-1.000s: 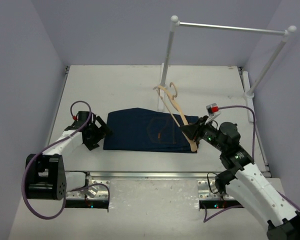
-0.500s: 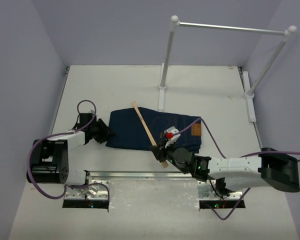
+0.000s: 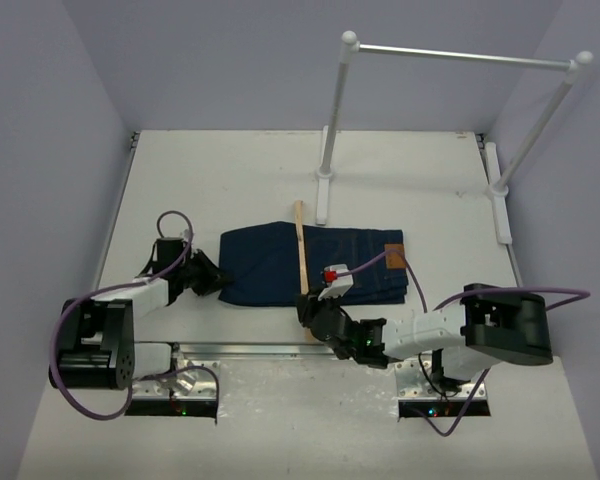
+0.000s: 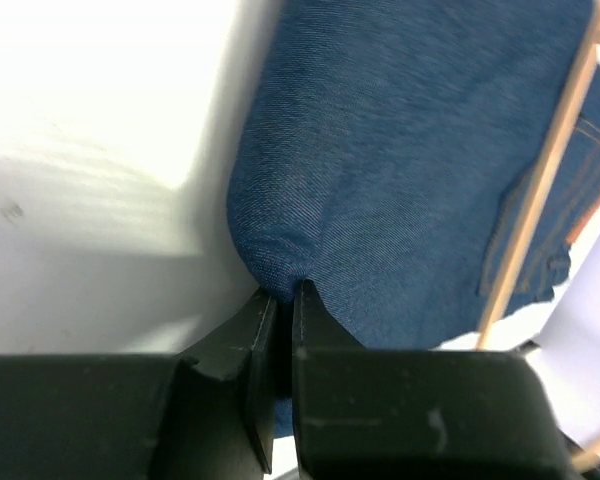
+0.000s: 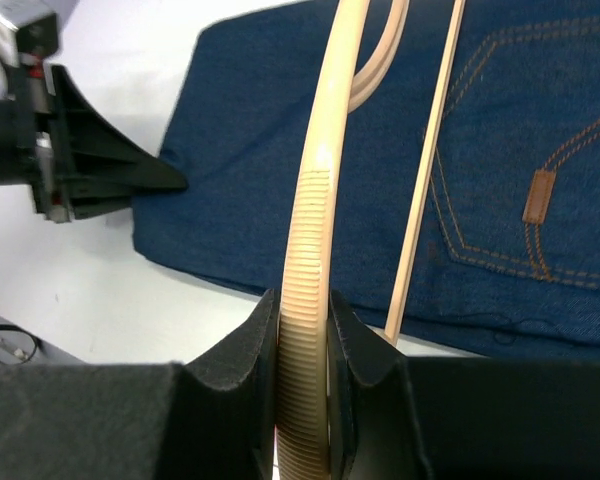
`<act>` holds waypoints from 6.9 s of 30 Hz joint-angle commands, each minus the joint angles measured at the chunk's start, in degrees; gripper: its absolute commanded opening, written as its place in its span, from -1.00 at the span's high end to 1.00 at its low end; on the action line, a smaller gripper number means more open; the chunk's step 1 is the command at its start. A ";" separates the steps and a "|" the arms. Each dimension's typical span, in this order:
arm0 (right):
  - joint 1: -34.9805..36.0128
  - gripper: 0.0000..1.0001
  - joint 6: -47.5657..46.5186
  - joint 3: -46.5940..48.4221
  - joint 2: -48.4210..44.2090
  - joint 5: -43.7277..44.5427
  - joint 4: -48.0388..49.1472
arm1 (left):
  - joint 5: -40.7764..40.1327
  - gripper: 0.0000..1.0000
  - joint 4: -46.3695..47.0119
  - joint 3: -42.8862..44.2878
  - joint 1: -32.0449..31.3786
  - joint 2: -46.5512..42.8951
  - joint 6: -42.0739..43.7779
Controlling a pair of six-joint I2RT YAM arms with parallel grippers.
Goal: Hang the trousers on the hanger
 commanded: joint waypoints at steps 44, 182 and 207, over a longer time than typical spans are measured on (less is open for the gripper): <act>-1.26 1.00 -7.36 -26.18 -17.35 -5.17 18.25 | -3.14 1.00 24.03 20.82 -42.63 16.92 -21.45; -34.99 1.00 -5.95 -1.56 5.66 -85.27 9.93 | -13.80 0.19 19.27 26.05 -35.42 14.08 -8.49; -34.99 -0.98 -7.36 0.45 -9.68 -78.69 -18.10 | -25.20 1.00 4.81 27.50 -34.55 12.08 -2.25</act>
